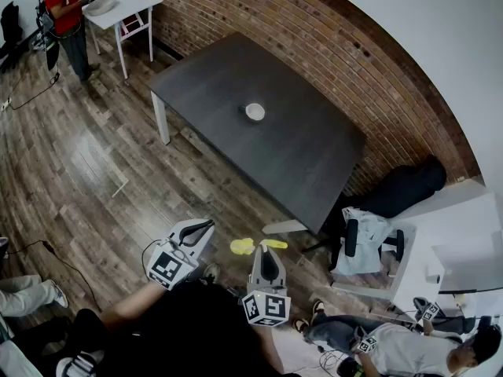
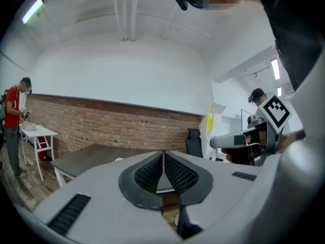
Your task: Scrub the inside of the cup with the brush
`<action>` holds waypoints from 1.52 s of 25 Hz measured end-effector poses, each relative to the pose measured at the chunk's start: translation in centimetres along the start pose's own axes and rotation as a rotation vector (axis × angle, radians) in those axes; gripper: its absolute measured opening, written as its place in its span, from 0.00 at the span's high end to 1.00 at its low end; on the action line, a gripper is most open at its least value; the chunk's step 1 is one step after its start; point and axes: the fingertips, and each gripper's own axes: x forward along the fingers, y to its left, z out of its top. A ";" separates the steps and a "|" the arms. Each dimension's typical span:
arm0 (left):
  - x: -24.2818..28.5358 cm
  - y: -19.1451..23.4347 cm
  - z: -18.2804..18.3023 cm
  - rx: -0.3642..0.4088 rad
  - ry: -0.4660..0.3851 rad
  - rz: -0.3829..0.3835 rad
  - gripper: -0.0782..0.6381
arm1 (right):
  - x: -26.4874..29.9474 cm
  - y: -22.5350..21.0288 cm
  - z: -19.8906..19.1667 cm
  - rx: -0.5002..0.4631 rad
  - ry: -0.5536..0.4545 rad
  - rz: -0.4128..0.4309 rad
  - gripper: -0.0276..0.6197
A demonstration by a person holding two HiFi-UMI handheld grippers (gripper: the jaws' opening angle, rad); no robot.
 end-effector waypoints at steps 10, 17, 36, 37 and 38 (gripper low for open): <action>-0.6 -0.6 -0.4 -0.009 0.006 0.000 0.83 | -0.6 0.2 -0.2 -0.008 0.004 0.006 0.88; -1.4 -0.4 -0.5 -0.020 0.002 -0.002 0.83 | -1.1 0.8 -0.1 0.007 -0.004 -0.011 0.88; -6.5 3.6 -2.1 -0.036 0.006 -0.035 0.83 | 1.2 7.1 -0.7 -0.003 -0.018 -0.036 0.88; -6.5 3.9 -2.2 -0.041 0.011 -0.031 0.83 | 1.5 7.2 -0.8 -0.003 -0.013 -0.032 0.88; -6.4 4.2 -2.4 -0.045 0.017 -0.027 0.83 | 1.9 7.2 -0.9 -0.005 -0.007 -0.027 0.88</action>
